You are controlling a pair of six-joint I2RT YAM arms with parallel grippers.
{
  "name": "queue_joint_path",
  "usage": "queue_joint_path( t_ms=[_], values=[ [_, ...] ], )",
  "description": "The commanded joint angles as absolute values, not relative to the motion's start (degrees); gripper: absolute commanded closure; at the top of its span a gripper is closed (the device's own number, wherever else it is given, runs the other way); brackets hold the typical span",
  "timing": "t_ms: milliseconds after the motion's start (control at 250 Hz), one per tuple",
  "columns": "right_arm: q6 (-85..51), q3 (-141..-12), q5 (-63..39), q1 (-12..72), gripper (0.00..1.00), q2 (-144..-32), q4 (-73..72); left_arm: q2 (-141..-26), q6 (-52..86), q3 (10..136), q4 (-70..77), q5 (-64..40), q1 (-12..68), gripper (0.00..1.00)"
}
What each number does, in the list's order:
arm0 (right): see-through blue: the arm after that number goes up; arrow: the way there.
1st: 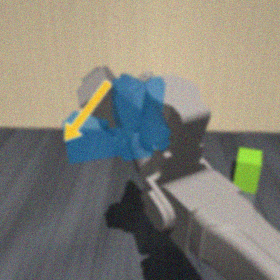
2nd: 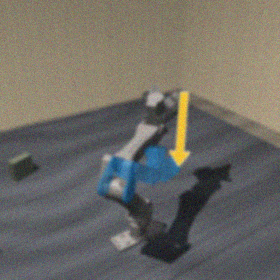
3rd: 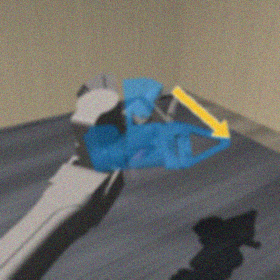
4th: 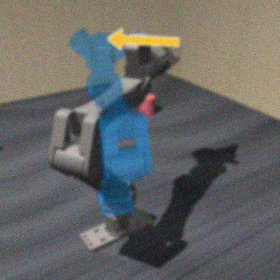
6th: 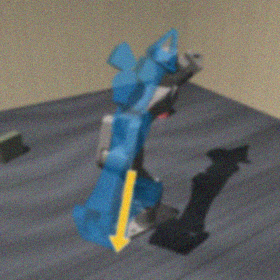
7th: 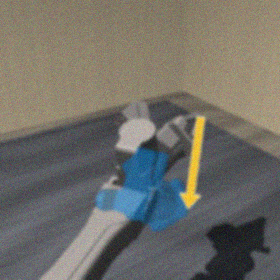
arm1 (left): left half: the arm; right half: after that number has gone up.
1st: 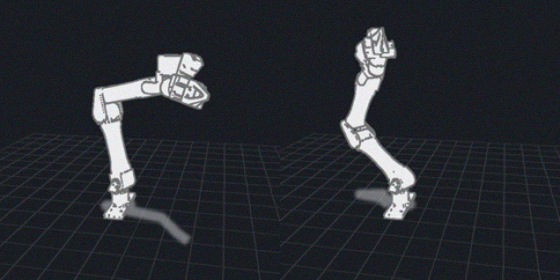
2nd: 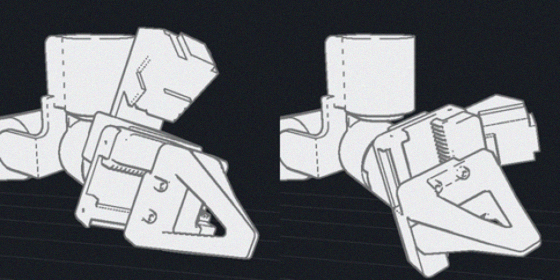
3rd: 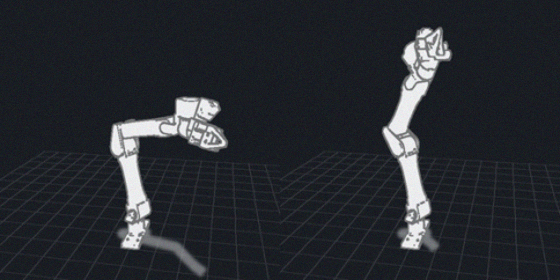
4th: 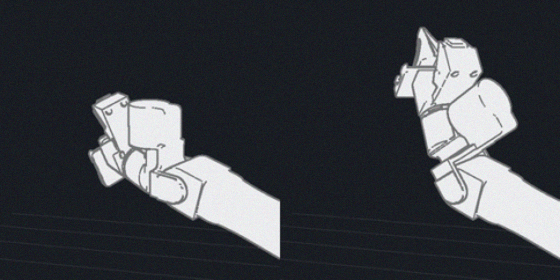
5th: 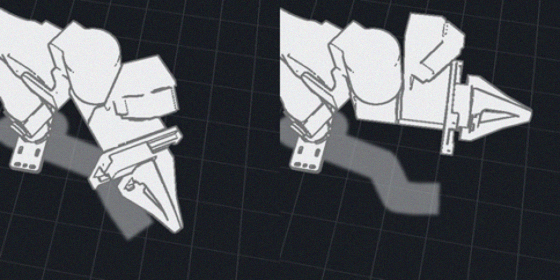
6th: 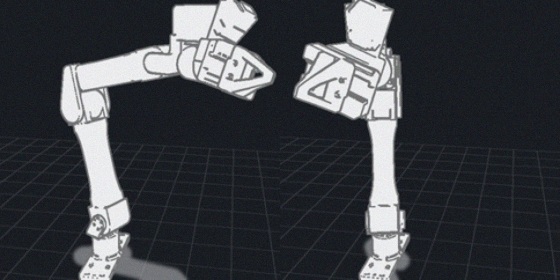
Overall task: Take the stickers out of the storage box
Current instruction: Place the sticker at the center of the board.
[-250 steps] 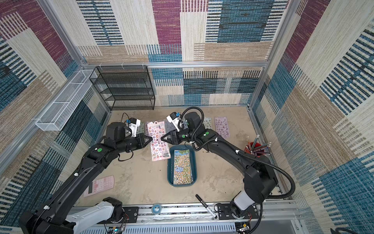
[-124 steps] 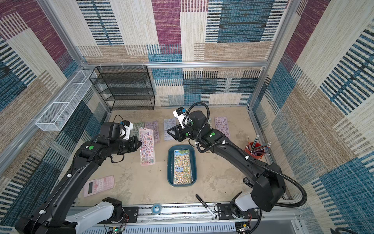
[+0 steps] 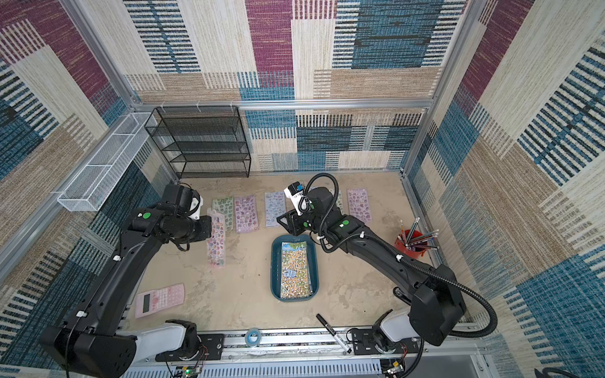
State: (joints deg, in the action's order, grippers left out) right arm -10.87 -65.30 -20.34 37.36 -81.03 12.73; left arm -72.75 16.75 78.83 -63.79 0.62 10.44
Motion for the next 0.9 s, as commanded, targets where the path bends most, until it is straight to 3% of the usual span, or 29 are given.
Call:
queue_joint_path(
  t_ms=[0, 900],
  values=[
    [-9.8, -64.4, -18.8, 37.4, 0.58, -80.3, 11.7, -75.3, 13.5, 81.3, -67.7, 7.1, 9.8, 1.00],
    [-7.5, -60.2, -16.3, 37.4, 0.60, -81.5, 13.7, -91.5, 5.8, 87.9, -67.9, 14.8, 2.8, 1.00]
  ],
)
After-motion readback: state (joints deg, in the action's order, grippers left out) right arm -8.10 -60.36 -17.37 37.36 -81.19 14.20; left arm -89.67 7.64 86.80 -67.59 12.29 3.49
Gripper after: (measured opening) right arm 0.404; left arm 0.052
